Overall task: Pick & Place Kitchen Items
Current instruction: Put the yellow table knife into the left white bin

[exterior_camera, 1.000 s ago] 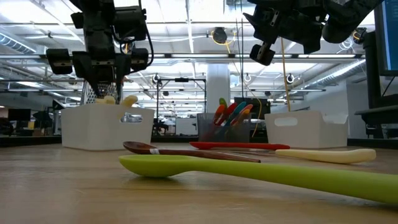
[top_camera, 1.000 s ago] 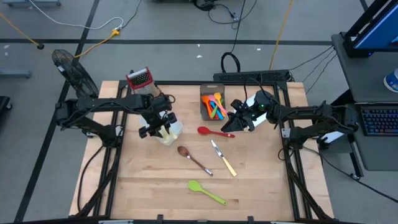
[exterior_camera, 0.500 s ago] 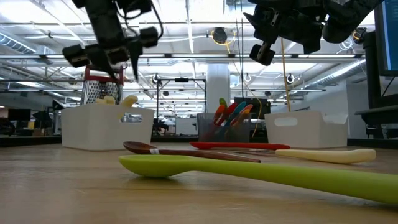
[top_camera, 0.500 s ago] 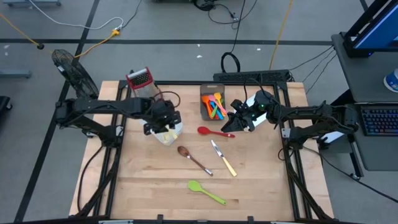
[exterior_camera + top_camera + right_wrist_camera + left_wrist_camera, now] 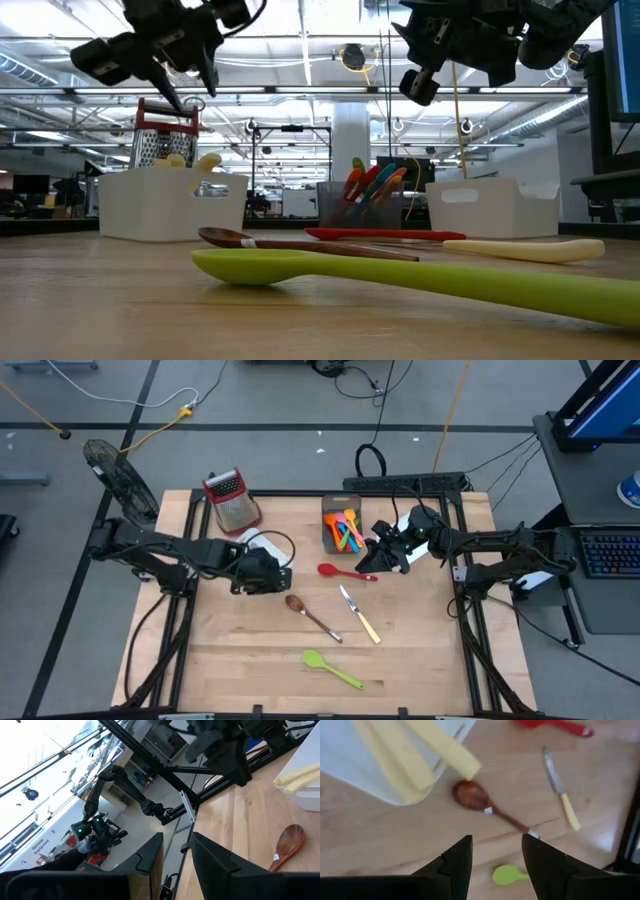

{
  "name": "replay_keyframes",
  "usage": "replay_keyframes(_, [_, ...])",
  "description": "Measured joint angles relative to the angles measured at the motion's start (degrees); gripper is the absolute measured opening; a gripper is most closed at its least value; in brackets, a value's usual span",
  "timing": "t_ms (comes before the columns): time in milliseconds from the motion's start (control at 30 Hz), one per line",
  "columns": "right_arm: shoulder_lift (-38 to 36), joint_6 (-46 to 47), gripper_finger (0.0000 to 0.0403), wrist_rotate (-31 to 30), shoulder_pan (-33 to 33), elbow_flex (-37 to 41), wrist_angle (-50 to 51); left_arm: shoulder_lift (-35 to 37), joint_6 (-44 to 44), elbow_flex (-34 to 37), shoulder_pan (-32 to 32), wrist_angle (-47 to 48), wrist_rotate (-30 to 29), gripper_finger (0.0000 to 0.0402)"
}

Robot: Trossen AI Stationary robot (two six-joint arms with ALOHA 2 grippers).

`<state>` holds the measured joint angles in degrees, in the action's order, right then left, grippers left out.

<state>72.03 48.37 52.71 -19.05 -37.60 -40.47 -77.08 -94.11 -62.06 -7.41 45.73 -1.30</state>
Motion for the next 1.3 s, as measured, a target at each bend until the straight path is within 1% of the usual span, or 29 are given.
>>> replay_keyframes(67, [0.0, 0.0, 0.0093, -0.1, 0.0, 0.0, 0.0, 0.0, 0.4, 0.0, -2.2, -2.4, -4.0, 0.0175])
replay_keyframes(167, [0.0, -0.4, 0.0093, -0.2, 0.1, 0.0, 0.0, 0.0, 3.2, 0.0, -5.5, -7.4, -10.2, 0.0175])
replay_keyframes(300, [0.0, -4.7, 0.0093, -0.3, 2.0, 0.0, -1.8, 0.0, 8.8, 0.0, -9.0, -12.0, -16.9, 0.0175])
replay_keyframes(367, [0.0, -5.9, 0.0093, -0.5, 3.6, 0.0, -3.4, 0.0, 11.8, 0.0, -10.2, -13.2, -18.3, 0.0175])
replay_keyframes(433, [0.0, -6.3, 0.0093, -1.3, 5.4, 0.0, -4.3, 0.3, 13.8, 0.0, -11.1, -13.3, -18.5, 0.0175])
replay_keyframes(533, [0.0, -7.6, 0.0093, -1.7, 8.0, 0.0, -4.2, 1.4, 16.7, 0.0, -12.1, -12.9, -19.4, 0.0175])
replay_keyframes(633, [0.0, -8.1, 0.0093, -2.6, 10.3, 0.0, -4.2, 2.9, 21.9, 0.0, -12.3, -12.5, -20.7, 0.0175])
replay_keyframes(733, [0.0, -9.9, 0.0093, -7.0, 12.5, 0.0, -3.9, 5.1, 28.1, 0.0, -11.9, -12.4, -21.5, 0.0175])
replay_keyframes(900, [0.0, -13.6, 0.0093, -17.0, 15.7, 0.0, -3.9, 9.4, 37.2, 0.0, -11.8, -11.2, -21.7, 0.0175])
replay_keyframes(1000, [0.0, -15.7, 0.0093, -23.0, 17.9, 0.0, -3.9, 12.0, 41.4, 0.0, -11.9, -10.0, -21.3, 0.0175])
replay_keyframes(1133, [0.0, -19.6, 0.0093, -32.3, 22.1, 0.0, -2.9, 14.7, 44.8, 0.1, -11.9, -7.3, -21.3, 0.0175])
replay_keyframes(1200, [0.0, -21.7, 0.0093, -36.8, 24.4, -0.7, 0.1, 16.0, 45.9, 1.3, -11.9, -7.3, -21.3, 0.0175])
replay_keyframes(1300, [0.0, -25.4, 0.0093, -43.0, 27.6, -4.0, 9.3, 18.9, 46.9, 5.9, -11.9, -10.8, -20.5, 0.0175])
